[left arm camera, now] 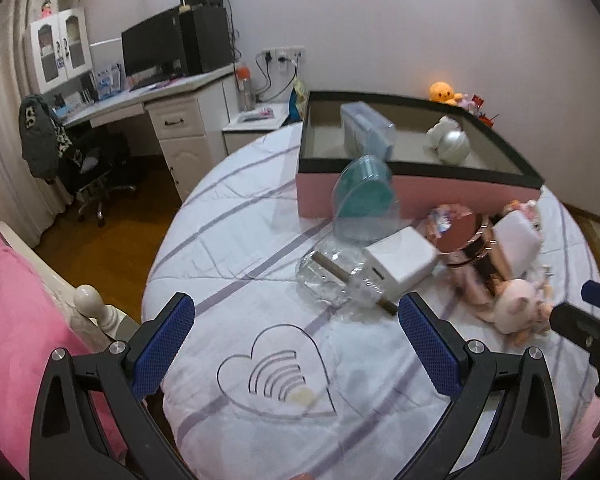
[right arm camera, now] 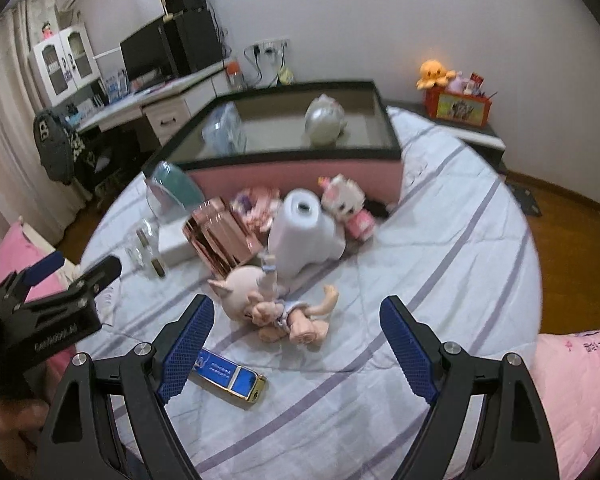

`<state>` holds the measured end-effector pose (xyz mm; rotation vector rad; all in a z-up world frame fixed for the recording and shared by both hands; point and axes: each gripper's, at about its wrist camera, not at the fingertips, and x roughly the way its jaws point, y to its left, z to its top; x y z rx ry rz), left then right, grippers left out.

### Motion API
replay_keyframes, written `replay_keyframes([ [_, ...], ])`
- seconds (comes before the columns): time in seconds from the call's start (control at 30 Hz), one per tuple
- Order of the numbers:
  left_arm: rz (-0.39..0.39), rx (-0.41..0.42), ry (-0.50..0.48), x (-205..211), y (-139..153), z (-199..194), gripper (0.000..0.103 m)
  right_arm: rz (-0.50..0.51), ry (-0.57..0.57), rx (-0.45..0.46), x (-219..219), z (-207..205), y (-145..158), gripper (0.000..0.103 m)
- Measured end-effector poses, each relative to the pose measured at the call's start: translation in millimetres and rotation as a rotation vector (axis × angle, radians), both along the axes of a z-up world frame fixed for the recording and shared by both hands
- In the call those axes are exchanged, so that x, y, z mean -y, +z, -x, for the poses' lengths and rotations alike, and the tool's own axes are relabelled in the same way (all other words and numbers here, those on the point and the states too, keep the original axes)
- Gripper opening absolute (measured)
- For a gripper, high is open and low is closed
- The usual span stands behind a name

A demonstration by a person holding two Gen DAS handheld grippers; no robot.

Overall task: Organize rigid objects
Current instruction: 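Withdraw both tools from the box back toward the remaining items, then grasp the glass bottle with left tool while right tool grasps the pig doll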

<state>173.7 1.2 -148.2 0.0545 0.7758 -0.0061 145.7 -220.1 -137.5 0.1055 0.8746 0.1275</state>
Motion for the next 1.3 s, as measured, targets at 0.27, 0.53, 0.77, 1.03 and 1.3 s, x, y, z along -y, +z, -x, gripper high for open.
replay_keyframes([
  [0.27,0.009,-0.064,-0.099,6,-21,-23,0.103,-0.001,0.025,-0.066,-8,-19,-26,0.086],
  [0.53,0.005,-0.142,-0.201,17,-35,-44,0.103,-0.003,0.059,-0.086,-18,-31,-38,0.086],
  [0.77,0.030,-0.139,-0.231,19,-32,-50,0.077,-0.002,0.083,-0.070,-17,-32,-40,0.082],
  [1.03,0.091,-0.130,-0.207,7,-25,-39,0.077,-0.029,0.077,-0.063,-11,-28,-34,0.082],
  [1.3,0.107,-0.069,-0.187,3,1,-21,0.077,-0.041,0.072,-0.027,-6,-21,-17,0.082],
])
